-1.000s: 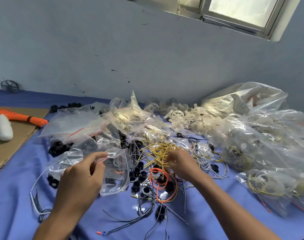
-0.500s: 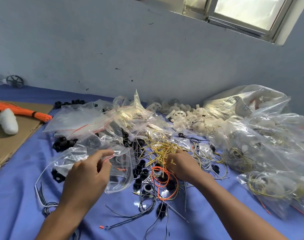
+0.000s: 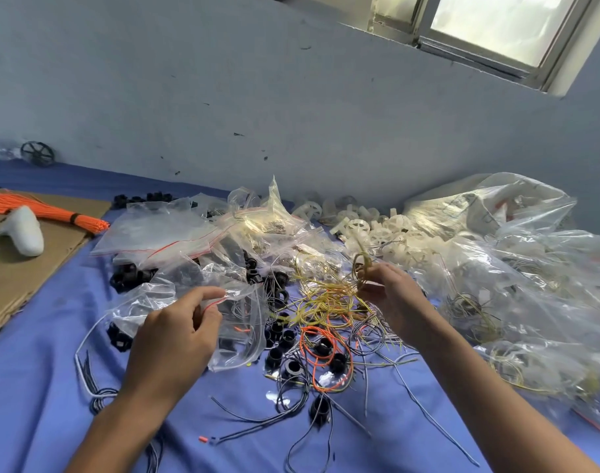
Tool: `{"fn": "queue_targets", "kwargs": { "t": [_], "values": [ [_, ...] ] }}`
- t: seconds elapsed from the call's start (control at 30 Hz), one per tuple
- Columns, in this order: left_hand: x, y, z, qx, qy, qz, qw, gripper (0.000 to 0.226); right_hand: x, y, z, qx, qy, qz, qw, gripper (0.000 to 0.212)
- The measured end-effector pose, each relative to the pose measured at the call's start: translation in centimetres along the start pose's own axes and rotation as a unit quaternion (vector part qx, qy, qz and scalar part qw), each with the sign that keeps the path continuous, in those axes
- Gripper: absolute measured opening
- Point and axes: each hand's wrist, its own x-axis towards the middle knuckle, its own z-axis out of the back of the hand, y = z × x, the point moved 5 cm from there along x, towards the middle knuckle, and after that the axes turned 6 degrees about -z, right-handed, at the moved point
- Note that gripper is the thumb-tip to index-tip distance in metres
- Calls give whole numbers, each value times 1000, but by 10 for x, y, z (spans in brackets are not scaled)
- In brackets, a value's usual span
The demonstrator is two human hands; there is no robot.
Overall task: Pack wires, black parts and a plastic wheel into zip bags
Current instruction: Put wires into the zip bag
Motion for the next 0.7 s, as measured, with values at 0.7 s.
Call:
{"fn": "queue_targets", "kwargs": {
  "t": [0.7],
  "values": [
    [2,6,-1,17,-18,-13,1000,18,-12,-21,22,-359,-185,195,894,43]
  ]
}}
